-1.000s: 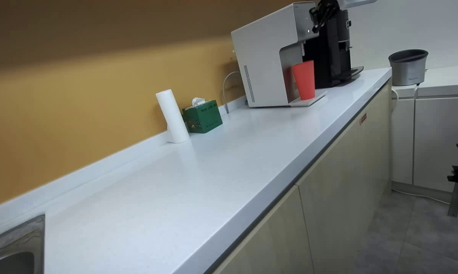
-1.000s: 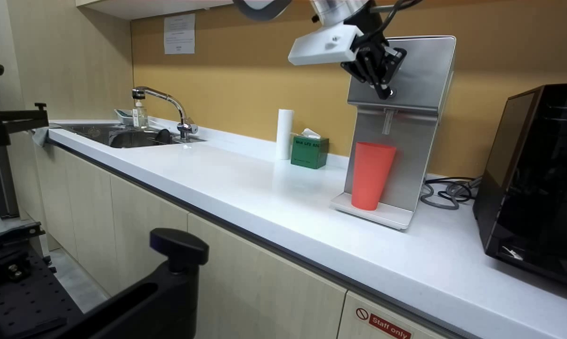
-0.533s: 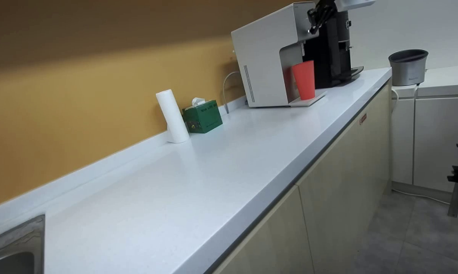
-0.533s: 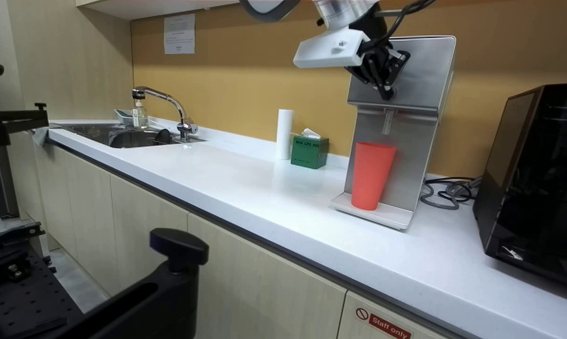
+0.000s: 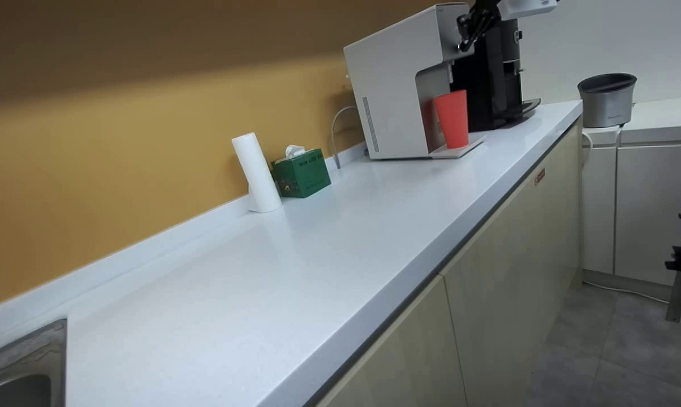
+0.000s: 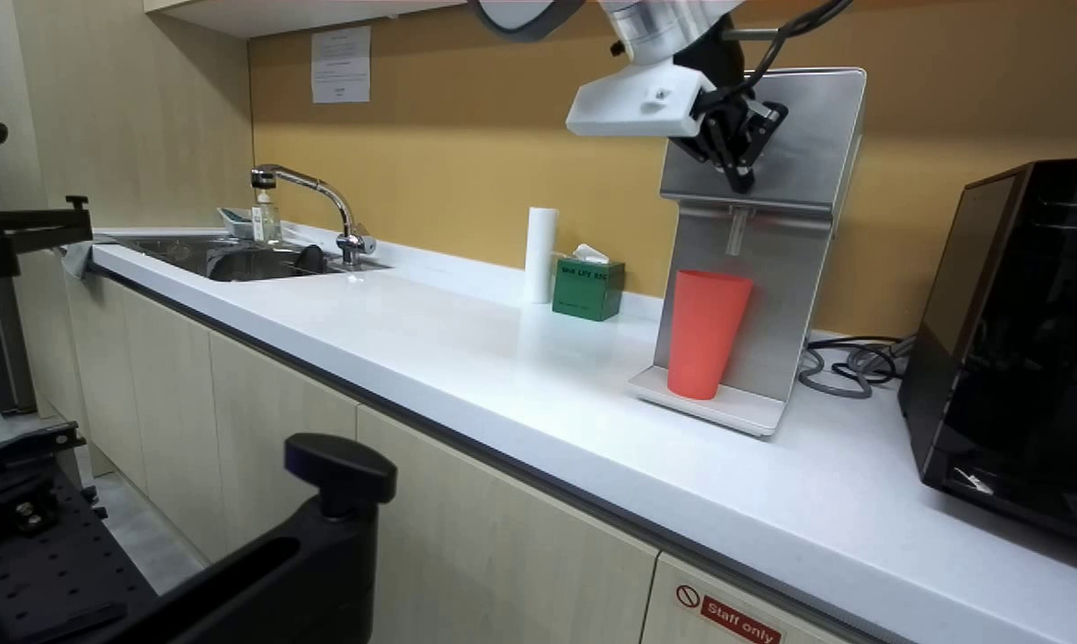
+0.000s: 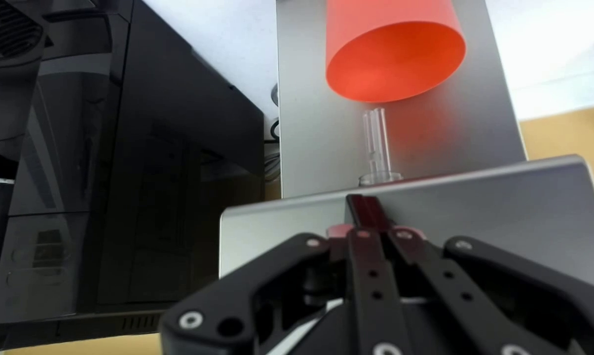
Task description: Press the center button on the grey dispenser
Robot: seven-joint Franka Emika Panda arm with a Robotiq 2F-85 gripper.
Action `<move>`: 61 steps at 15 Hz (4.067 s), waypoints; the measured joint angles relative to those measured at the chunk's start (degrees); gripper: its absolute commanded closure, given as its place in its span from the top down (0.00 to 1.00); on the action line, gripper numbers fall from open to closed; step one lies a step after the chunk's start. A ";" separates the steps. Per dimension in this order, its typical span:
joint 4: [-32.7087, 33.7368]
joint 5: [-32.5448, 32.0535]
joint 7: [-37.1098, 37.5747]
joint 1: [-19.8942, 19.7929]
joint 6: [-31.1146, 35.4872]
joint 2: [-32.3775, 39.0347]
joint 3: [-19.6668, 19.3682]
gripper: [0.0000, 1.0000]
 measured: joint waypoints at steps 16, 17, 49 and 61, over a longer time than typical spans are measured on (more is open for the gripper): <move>-6.59 -17.75 9.53 -7.39 -0.06 -7.59 6.40 0.00; -7.78 -21.40 12.62 -8.89 -0.06 -8.61 7.35 0.00; -7.23 -16.67 16.40 -6.45 9.14 -5.82 9.42 0.00; -4.52 -12.40 14.23 -6.54 9.70 -3.22 9.42 0.00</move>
